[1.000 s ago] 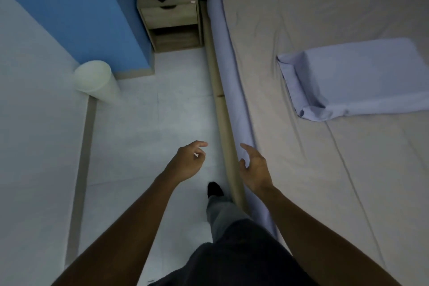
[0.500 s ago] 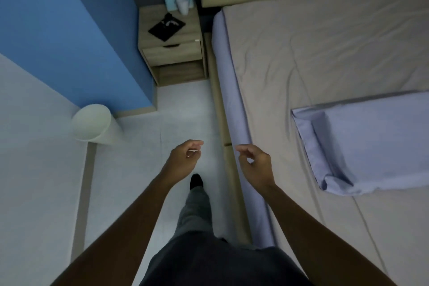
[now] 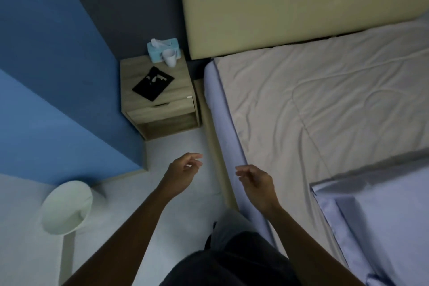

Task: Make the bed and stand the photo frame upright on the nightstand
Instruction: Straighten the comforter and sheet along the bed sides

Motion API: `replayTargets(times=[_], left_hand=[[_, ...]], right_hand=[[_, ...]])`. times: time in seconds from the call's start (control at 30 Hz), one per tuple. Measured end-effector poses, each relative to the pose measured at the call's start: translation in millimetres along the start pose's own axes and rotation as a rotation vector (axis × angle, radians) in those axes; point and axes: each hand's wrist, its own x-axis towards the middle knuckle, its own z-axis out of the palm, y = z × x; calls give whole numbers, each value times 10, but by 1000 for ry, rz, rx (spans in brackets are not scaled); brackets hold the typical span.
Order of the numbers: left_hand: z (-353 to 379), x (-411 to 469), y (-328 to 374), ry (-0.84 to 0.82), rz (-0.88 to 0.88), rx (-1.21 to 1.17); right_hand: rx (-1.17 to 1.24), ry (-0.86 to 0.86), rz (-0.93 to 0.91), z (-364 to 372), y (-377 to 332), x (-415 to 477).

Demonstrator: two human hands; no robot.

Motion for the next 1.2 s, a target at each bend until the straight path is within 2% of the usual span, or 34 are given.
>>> replayTargets(times=[0.2, 0.3, 0.37, 0.5, 0.73, 0.83, 0.93, 1.1, 1.2], left_hand=[[-431, 1170, 371, 0, 9, -21], [-617, 1801, 585, -28, 18, -8], [-733, 2219, 733, -39, 13, -23], [-938, 3029, 993, -91, -19, -32], [-1095, 4317, 1187, -130, -38, 5], [-1025, 4984, 1189, -179, -27, 33], [-843, 5681, 1100, -207, -66, 39], [-521, 6781, 875, -230, -121, 173], [-356, 7352, 691, -163, -167, 243]], right_hand=[[-5, 9, -13, 220, -16, 1203], [92, 12, -17, 344, -3, 1793], [55, -41, 80, 403, -114, 2184], [37, -2, 111, 564, -177, 2910], [-9, 23, 292, 693, -213, 3921], [-59, -20, 383, 777, -108, 4254], [-126, 51, 361, 947, 127, 4523], [-208, 181, 451, 1361, 615, 5040], [-340, 280, 489, 1559, 906, 5279]])
